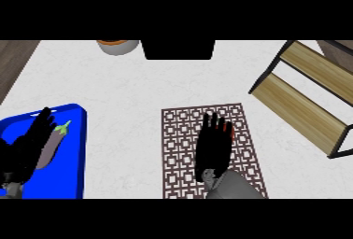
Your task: Pick the cupcake from the placemat and place it in the tiered shelf
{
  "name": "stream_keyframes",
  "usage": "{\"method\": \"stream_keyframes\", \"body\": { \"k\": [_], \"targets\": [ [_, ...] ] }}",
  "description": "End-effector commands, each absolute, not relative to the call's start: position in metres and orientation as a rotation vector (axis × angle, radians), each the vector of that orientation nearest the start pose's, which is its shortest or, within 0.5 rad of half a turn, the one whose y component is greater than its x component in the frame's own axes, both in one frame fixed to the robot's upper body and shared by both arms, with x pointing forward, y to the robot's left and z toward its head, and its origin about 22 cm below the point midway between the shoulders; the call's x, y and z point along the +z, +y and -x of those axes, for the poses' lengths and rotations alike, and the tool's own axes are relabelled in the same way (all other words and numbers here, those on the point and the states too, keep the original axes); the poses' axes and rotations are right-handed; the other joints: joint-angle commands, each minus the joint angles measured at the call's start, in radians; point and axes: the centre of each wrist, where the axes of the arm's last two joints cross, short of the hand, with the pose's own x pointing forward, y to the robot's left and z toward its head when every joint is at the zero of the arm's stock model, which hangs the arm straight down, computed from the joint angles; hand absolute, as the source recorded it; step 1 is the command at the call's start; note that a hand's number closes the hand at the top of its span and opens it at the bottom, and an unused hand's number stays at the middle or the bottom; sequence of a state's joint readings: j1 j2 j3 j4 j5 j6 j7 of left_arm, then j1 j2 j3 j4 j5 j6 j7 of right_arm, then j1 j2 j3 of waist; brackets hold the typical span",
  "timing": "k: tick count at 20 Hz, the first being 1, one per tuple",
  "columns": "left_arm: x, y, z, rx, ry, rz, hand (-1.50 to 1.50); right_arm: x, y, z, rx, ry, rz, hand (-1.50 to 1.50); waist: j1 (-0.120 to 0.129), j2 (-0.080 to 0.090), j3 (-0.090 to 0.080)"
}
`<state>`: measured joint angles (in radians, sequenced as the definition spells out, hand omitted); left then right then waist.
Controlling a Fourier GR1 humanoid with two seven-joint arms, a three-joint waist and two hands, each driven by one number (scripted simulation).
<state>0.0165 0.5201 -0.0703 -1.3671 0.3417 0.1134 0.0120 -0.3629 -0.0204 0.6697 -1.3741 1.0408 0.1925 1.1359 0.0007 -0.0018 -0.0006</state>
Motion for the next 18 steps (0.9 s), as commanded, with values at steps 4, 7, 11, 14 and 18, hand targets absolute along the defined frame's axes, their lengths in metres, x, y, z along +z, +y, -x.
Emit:
{"method": "stream_keyframes", "body": {
  "k": [4,7,11,14,18],
  "targets": [
    [-0.009,0.345,-0.229,-0.045,-1.342,-0.254,0.0,0.015,-0.044,-0.257,1.077,-0.642,1.162,-1.5,0.008,0.001,0.001],
    [0.002,0.346,-0.217,-0.028,-1.33,-0.253,0.0,0.004,-0.058,-0.257,1.068,-0.625,1.148,-1.5,0.01,0.0,0.001],
    [-0.001,0.35,-0.232,-0.044,-1.331,-0.271,0.0,-0.001,-0.071,-0.277,1.063,-0.62,1.119,-1.5,0.003,0.002,0.001],
    [0.006,0.35,-0.231,-0.054,-1.327,-0.251,0.0,-0.018,-0.065,-0.258,1.067,-0.58,1.098,-1.5,0.007,0.001,0.001],
    [0.001,0.352,-0.224,-0.067,-1.344,-0.252,0.0,-0.022,-0.076,-0.271,1.049,-0.638,1.064,1.5,0.006,0.002,0.001]
  ]
}}
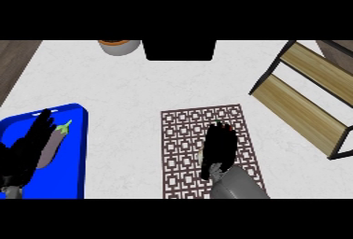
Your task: Pick the cupcake from the placemat and place it in the tiered shelf
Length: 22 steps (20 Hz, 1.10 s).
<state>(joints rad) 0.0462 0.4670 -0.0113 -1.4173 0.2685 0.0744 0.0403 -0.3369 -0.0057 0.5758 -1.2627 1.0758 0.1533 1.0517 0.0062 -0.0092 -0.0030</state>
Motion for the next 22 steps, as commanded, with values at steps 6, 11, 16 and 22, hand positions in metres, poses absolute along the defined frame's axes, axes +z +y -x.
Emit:
{"method": "stream_keyframes", "body": {
  "k": [6,11,16,22],
  "targets": [
    [-0.004,0.357,-0.24,-0.028,-1.33,-0.256,0.0,-0.02,-0.08,-0.259,1.133,-0.657,1.117,1.5,-0.007,0.009,0.003],
    [0.003,0.347,-0.241,-0.028,-1.32,-0.247,0.0,-0.018,-0.057,-0.26,1.116,-0.732,1.212,1.5,0.0,0.009,0.003],
    [0.003,0.351,-0.225,-0.038,-1.333,-0.25,0.0,0.025,-0.116,-0.294,0.883,-0.822,1.185,1.5,-0.003,0.008,0.004],
    [-0.016,0.354,-0.22,-0.045,-1.337,-0.271,0.0,0.068,-0.152,-0.31,0.72,-0.891,1.22,1.5,-0.007,0.008,0.003]
  ]
}}
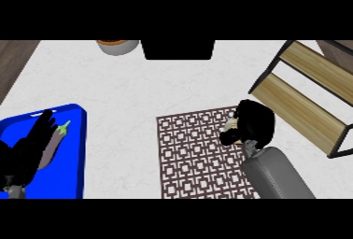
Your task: Pick the cupcake from the placemat and place it in the tiered shelf
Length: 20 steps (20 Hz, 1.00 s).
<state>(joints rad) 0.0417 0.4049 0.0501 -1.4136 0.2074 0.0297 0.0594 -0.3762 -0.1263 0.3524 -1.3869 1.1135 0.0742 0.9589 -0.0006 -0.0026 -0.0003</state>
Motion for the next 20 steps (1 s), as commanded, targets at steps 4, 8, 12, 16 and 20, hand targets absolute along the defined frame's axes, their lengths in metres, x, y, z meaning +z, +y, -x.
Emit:
{"method": "stream_keyframes", "body": {
  "k": [4,8,12,16,20],
  "targets": [
    [-0.003,0.355,-0.226,-0.037,-1.326,-0.275,0.0,0.099,-0.143,-0.285,0.62,-0.96,1.224,1.5,-0.005,-0.001,0.0],
    [0.007,0.345,-0.235,-0.04,-1.323,-0.262,0.0,0.14,-0.139,-0.265,0.5,-1.035,1.214,1.5,-0.009,-0.003,0.0],
    [-0.006,0.351,-0.238,-0.013,-1.324,-0.28,0.0,0.189,-0.158,-0.246,0.34,-1.166,1.122,1.5,-0.018,-0.003,-0.001],
    [-0.008,0.344,-0.227,-0.045,-1.347,-0.266,0.0,0.208,-0.159,-0.217,0.21,-1.225,1.129,1.5,-0.007,-0.002,0.0],
    [0.015,0.352,-0.232,-0.047,-1.334,-0.268,0.0,0.246,-0.155,-0.191,0.156,-1.27,1.205,1.5,-0.003,-0.004,-0.001]
  ]
}}
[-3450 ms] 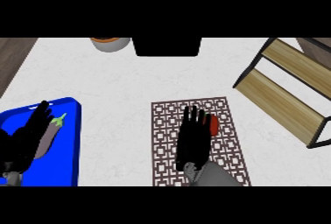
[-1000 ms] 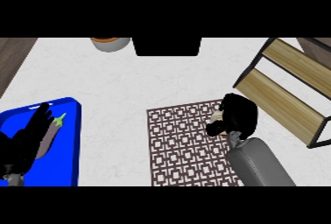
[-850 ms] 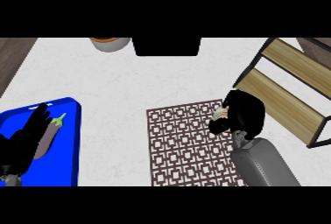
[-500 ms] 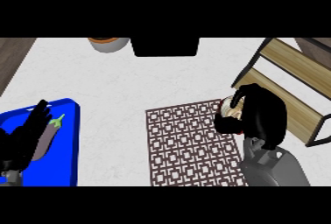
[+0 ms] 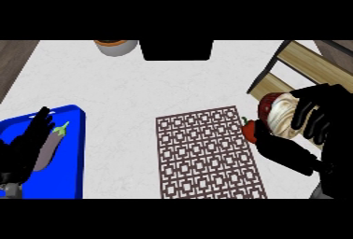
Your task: Pick the cupcake from the placemat and place it in the tiered shelf
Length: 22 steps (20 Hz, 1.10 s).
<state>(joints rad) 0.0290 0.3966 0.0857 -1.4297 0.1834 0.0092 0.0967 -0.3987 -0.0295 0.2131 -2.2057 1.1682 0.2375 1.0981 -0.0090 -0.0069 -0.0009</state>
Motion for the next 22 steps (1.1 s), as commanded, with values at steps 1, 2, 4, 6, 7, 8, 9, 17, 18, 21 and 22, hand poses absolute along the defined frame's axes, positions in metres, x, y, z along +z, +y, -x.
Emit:
{"method": "stream_keyframes", "body": {
  "k": [1,2,4,6,7,8,9,17,18,21,22],
  "targets": [
    [-0.003,0.352,-0.222,-0.045,-1.321,-0.263,0.0,0.249,-0.163,-0.179,0.175,-1.277,1.209,1.5,0.001,0.0,0.0],
    [-0.001,0.337,-0.231,-0.045,-1.332,-0.264,0.0,0.262,-0.16,-0.192,0.151,-1.304,1.21,1.5,0.005,0.002,-0.001],
    [-0.008,0.356,-0.227,-0.044,-1.327,-0.256,0.0,0.271,-0.156,-0.197,0.123,-1.333,1.197,1.5,0.008,0.003,-0.001],
    [-0.003,0.345,-0.23,-0.04,-1.316,-0.269,0.0,0.276,-0.161,-0.201,0.102,-1.326,1.277,1.5,0.007,0.002,0.0],
    [0.011,0.335,-0.238,-0.058,-1.332,-0.239,0.0,0.287,-0.159,-0.201,0.093,-1.332,1.307,1.5,0.005,0.0,-0.001],
    [-0.005,0.347,-0.216,-0.041,-1.327,-0.253,0.0,0.288,-0.165,-0.208,0.059,-1.308,1.325,1.5,0.013,0.0,-0.001],
    [-0.002,0.339,-0.228,-0.031,-1.334,-0.264,0.0,0.295,-0.16,-0.198,0.094,-1.292,1.336,1.5,0.0,-0.004,-0.002],
    [-0.007,0.351,-0.229,-0.04,-1.323,-0.268,0.0,0.323,-0.192,-0.236,0.166,-1.16,1.487,1.5,-0.001,0.001,-0.001],
    [0.005,0.348,-0.232,-0.039,-1.322,-0.263,0.0,0.329,-0.194,-0.248,0.176,-1.15,1.49,1.5,0.009,0.002,0.0],
    [0.003,0.355,-0.224,-0.045,-1.329,-0.278,0.0,0.347,-0.202,-0.253,0.156,-1.131,1.47,1.5,0.013,0.001,0.0],
    [0.0,0.343,-0.234,-0.041,-1.332,-0.251,0.0,0.342,-0.211,-0.262,0.146,-1.123,1.497,1.5,0.009,0.005,0.0]
  ]
}}
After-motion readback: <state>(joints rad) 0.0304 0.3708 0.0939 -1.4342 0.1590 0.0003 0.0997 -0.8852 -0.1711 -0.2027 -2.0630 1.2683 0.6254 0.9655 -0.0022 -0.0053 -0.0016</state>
